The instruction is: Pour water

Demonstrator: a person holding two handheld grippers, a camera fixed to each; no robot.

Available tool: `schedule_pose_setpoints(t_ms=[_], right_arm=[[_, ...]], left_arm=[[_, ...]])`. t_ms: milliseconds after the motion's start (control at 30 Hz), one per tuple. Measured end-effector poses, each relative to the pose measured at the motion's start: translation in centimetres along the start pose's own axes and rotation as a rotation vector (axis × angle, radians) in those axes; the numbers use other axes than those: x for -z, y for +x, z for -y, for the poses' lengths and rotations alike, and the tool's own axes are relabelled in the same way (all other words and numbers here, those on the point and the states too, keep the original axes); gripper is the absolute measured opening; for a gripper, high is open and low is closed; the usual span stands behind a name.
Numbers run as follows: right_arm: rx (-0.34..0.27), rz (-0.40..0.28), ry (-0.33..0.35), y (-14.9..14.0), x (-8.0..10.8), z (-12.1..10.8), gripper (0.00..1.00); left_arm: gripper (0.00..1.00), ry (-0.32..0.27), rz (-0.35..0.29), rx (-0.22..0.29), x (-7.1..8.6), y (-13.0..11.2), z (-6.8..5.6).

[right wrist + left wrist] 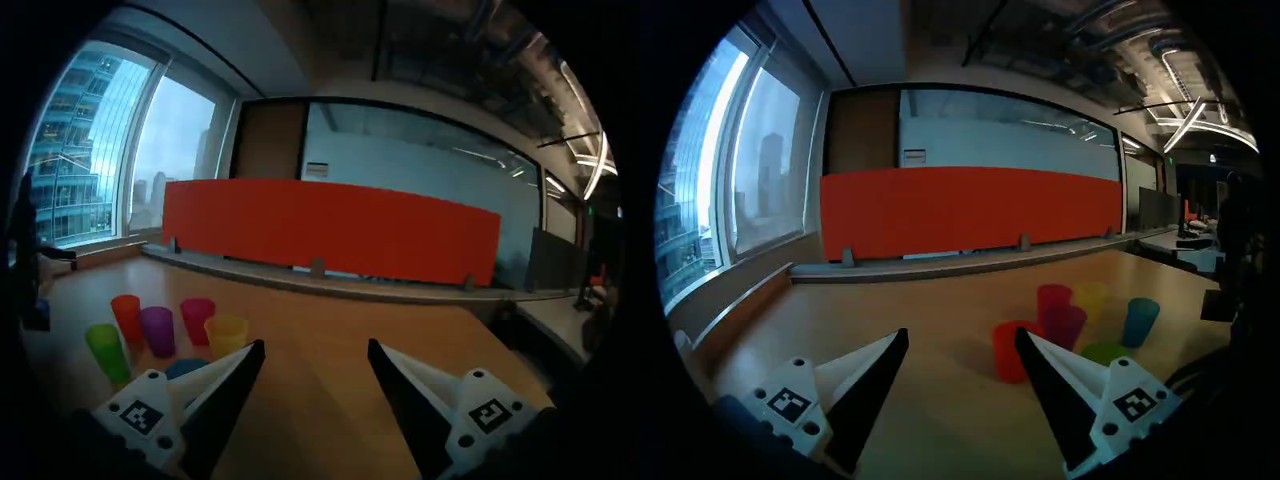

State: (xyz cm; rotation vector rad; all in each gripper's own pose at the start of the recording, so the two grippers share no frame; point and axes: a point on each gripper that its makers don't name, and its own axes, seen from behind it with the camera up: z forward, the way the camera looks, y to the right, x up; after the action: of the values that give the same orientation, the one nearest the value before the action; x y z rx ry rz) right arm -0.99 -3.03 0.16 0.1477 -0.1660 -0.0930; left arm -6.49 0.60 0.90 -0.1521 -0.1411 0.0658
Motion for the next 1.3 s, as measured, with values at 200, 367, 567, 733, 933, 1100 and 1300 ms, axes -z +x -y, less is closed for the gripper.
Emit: schedule_pose_setpoints(t_ms=[200, 367, 567, 733, 933, 1100, 1300], right_arm=[[-0.040, -0.055, -0.063, 1.3, 0.1, -0.9, 1.00], [-0.054, -0.093, -0.114, 2.0, 0.3, -1.8, 1.00], [-0.074, -0.110, -0.157, 2.1, 0.8, -2.5, 1.00], [-0.098, -0.119, -0.163, 2.1, 1.2, -2.4, 1.00], [-0.113, -0.118, -0.160, 1.8, 1.3, -2.5, 1.00], [-0.119, -0.120, -0.159, 1.9, 1.5, -2.4, 1.00], [-0.134, -0.119, -0.152, 2.3, 1.9, -2.1, 1.00]], left_arm=[[0.99, 0.043, -0.044, 0.030, 0.2, 1.0, 0.4], [0.99, 0.077, -0.091, 0.054, 0.6, 2.3, 0.7], [0.99, 0.093, -0.124, 0.060, 0.7, 3.1, 0.5], [0.99, 0.102, -0.139, 0.055, 0.6, 3.2, 0.3], [0.99, 0.115, -0.170, 0.052, 0.7, 3.7, 0.4], [0.99, 0.124, -0.195, 0.056, 0.8, 3.9, 0.5], [0.99, 0.148, -0.198, 0.052, 0.6, 3.0, 0.6]])
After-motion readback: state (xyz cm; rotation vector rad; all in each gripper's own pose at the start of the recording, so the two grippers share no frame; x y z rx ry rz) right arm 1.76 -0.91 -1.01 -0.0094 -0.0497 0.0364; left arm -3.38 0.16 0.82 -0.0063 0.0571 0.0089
